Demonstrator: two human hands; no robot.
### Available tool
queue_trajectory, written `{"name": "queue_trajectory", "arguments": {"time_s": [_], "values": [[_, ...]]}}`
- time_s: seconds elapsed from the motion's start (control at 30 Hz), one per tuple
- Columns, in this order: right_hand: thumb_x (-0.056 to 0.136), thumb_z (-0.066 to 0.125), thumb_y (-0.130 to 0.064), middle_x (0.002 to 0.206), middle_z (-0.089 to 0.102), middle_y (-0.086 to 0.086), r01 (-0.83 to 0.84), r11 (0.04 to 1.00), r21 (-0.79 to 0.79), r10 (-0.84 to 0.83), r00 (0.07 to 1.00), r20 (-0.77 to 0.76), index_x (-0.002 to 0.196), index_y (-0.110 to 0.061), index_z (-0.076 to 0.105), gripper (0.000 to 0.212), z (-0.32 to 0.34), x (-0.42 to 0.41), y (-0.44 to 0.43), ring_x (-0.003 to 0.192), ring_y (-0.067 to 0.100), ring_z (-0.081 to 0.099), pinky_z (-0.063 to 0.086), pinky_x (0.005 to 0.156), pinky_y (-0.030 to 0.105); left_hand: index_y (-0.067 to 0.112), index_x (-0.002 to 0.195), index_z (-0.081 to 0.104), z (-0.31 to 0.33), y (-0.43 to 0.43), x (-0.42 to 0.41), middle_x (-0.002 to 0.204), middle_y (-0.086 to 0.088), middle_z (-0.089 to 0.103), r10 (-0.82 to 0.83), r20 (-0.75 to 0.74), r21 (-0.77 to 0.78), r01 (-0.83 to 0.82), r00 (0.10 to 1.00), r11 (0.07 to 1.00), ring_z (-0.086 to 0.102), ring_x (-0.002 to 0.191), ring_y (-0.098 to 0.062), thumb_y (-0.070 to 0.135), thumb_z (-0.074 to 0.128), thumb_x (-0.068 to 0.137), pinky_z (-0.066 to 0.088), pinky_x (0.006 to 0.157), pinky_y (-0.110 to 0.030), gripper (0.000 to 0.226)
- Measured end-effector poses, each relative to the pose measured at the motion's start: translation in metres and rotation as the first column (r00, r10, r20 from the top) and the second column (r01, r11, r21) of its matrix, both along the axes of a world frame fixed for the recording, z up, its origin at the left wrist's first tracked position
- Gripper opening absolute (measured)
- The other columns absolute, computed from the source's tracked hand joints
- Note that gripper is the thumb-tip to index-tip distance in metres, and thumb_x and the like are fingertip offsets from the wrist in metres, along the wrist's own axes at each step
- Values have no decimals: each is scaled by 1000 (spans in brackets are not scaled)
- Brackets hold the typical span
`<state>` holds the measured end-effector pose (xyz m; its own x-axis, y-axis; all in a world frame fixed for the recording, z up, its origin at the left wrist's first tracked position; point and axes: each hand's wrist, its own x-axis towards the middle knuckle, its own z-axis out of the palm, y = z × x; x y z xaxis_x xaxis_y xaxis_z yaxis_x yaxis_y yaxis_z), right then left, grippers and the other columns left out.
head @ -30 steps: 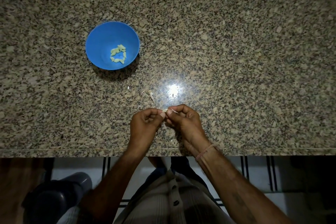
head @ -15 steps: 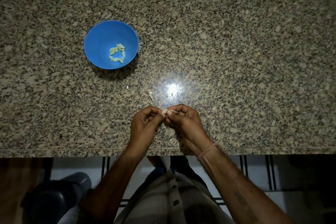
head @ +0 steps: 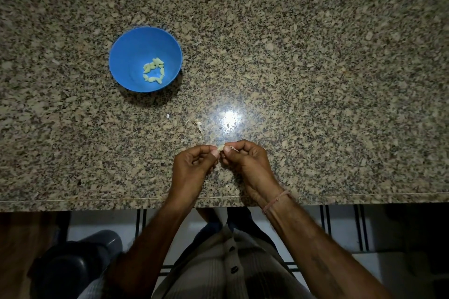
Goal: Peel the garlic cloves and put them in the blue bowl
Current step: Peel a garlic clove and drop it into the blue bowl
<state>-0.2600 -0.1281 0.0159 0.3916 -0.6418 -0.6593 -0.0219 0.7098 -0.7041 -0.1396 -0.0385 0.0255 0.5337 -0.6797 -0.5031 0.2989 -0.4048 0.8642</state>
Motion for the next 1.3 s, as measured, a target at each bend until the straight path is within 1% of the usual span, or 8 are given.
{"name": "queue_trajectory", "arguments": {"time_s": [0.07, 0.3, 0.47, 0.67, 0.93, 1.1, 1.23, 1.3], "values": [[93, 73, 3, 87, 73, 19, -3, 1000, -10, 3, 1000, -17, 89, -2, 70, 6, 1, 0, 1, 78, 21, 69, 61, 76, 30, 12, 100, 79, 0, -1, 0, 89, -11, 79, -1, 30, 4, 0, 1000, 1000, 75, 89, -36, 12, 74, 95, 61, 86, -46, 7], [93, 73, 0, 83, 73, 17, -38, 999, 23, 38, 999, -11, 95, 2, 71, 4, 7, 0, -3, 69, 18, 69, 63, 74, 31, 11, 90, 73, 2, -4, -1, 84, -27, 66, -24, 22, -26, 25, 999, 999, 53, 73, -25, 10, 66, 99, 44, 69, -39, 12], [94, 73, -4, 83, 74, 13, -31, 997, 70, 32, 999, -12, 94, -1, 70, 5, 5, 2, -2, 69, 14, 69, 61, 74, 27, 9, 86, 69, -3, -6, -2, 76, -23, 56, -15, -16, -25, 15, 1000, 1000, 43, 70, -25, 7, 63, 97, 36, 65, -40, 13], [96, 72, -10, 89, 78, 5, 82, 970, 230, -92, 995, 35, 86, -10, 67, 11, 9, 10, -5, 75, 12, 69, 55, 69, 23, 13, 82, 71, -5, -5, -11, 75, -10, 62, 10, -42, -11, -10, 999, 1000, 49, 70, -22, 4, 63, 96, 41, 67, -36, 19], [94, 77, -15, 86, 77, 15, 9, 1000, 5, -9, 997, -79, 86, -5, 73, 14, 7, 8, -9, 72, 17, 67, 54, 64, 26, 17, 82, 76, -6, -8, -6, 70, 4, 71, -43, 279, 134, 5, 959, 991, 61, 61, -7, 20, 73, 95, 49, 61, -29, 14], [93, 79, -23, 87, 77, 19, -48, 992, -117, 32, 990, -137, 86, -5, 74, 20, 4, 8, -4, 73, 22, 67, 54, 69, 36, 21, 105, 78, -2, -11, -4, 94, -1, 80, -3, 126, 51, -3, 992, 999, 76, 90, -19, 14, 67, 101, 62, 81, -38, 14], [96, 76, -21, 77, 75, 13, -58, 989, -137, 33, 984, -178, 82, -4, 73, 23, 3, 9, -1, 70, 18, 66, 54, 67, 33, 9, 100, 77, -2, -11, -3, 93, -8, 79, 26, 60, 22, -27, 998, 999, 77, 91, -28, 9, 72, 96, 63, 87, -49, 6], [97, 75, -19, 70, 70, 12, -33, 997, -66, 22, 986, -168, 82, -2, 71, 23, 2, 12, 3, 61, 17, 60, 49, 61, 31, 8, 95, 76, 0, -11, -4, 89, -7, 79, 7, 142, 17, -10, 990, 1000, 77, 88, -26, 3, 71, 95, 64, 84, -46, 7]]}}
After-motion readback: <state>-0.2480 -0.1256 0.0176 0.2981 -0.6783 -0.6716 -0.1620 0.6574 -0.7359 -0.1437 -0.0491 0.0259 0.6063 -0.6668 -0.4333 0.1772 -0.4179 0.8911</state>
